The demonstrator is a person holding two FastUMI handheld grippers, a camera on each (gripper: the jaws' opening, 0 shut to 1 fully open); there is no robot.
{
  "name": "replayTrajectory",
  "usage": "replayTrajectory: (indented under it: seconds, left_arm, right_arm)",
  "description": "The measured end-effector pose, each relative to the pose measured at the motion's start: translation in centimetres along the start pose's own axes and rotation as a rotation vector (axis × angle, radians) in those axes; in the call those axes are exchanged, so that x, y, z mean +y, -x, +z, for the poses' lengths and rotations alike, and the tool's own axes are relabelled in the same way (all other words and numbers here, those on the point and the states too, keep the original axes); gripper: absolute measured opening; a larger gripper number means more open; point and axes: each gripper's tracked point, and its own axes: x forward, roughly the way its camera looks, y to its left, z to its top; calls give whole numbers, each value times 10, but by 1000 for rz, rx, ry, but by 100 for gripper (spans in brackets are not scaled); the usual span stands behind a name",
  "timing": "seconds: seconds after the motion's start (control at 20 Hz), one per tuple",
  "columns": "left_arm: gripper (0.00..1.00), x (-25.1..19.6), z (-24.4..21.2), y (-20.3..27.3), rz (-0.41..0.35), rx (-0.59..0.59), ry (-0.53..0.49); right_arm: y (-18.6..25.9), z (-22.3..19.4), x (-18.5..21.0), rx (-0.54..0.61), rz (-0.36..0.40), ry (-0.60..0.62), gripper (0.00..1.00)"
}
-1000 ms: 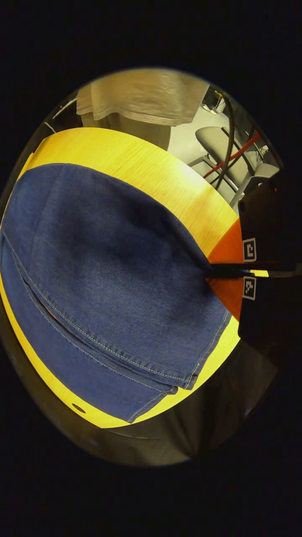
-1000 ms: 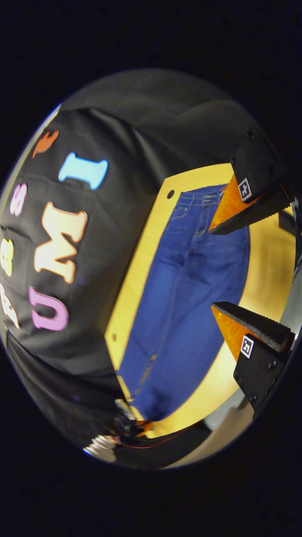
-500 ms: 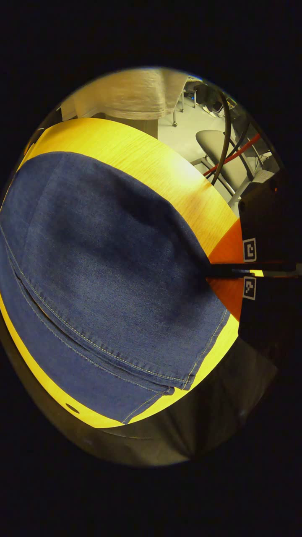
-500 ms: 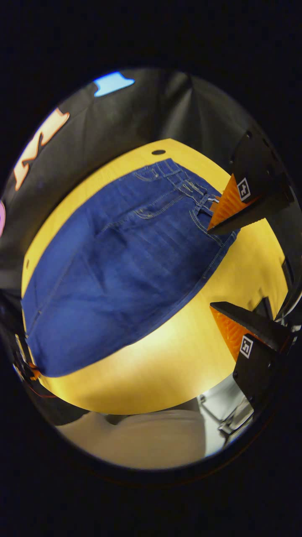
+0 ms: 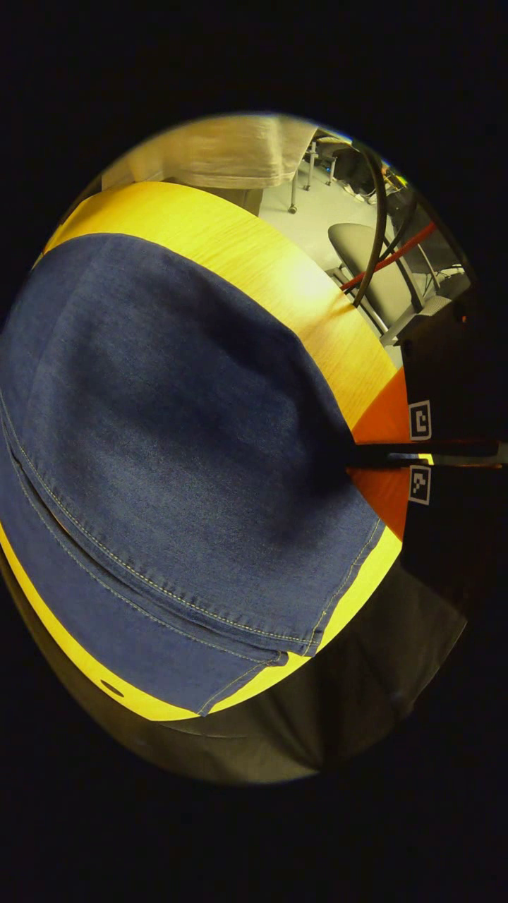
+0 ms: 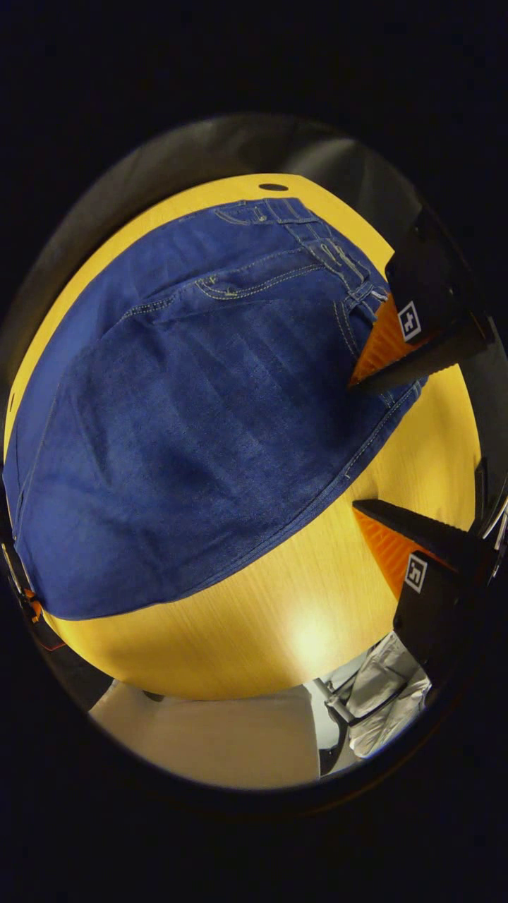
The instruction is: Grasp the waist and the cuffs of the jeans and fold them to make the two legs overlap; first hold the waist and fold one-third of the jeans toward the cuffs, then hold the cuffs and fold the remaining one-third in the same direction to finish folding.
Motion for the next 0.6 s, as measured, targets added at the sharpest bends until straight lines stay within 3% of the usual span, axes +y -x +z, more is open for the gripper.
replayTrajectory:
  seconds: [0.05,0.1,0.15,0.2,0.25,0.35,0.4,0.6]
  left_arm:
    - [0,0,0,0,0,6,-1]
    - [0,1,1,-1,3,9,-4]
    - [0,1,0,-1,6,13,-4]
    - [0,1,1,-1,9,13,-5]
    - [0,1,0,-1,12,12,-6]
    - [0,1,0,-1,11,6,-3]
    - [0,1,1,-1,9,5,4]
    - [0,1,1,-1,9,-9,12]
  right_arm:
    - [-1,1,-1,17,8,-14,92]
    - [-1,0,-1,30,8,-17,80]
    - [1,2,-2,37,2,-15,88]
    - [0,0,-2,40,-2,-15,80]
    - [2,0,-1,40,-1,-18,88]
    - [3,4,-2,43,-19,-52,75]
    - [7,9,-5,39,-34,-60,58]
    - [8,11,-11,29,-123,-174,22]
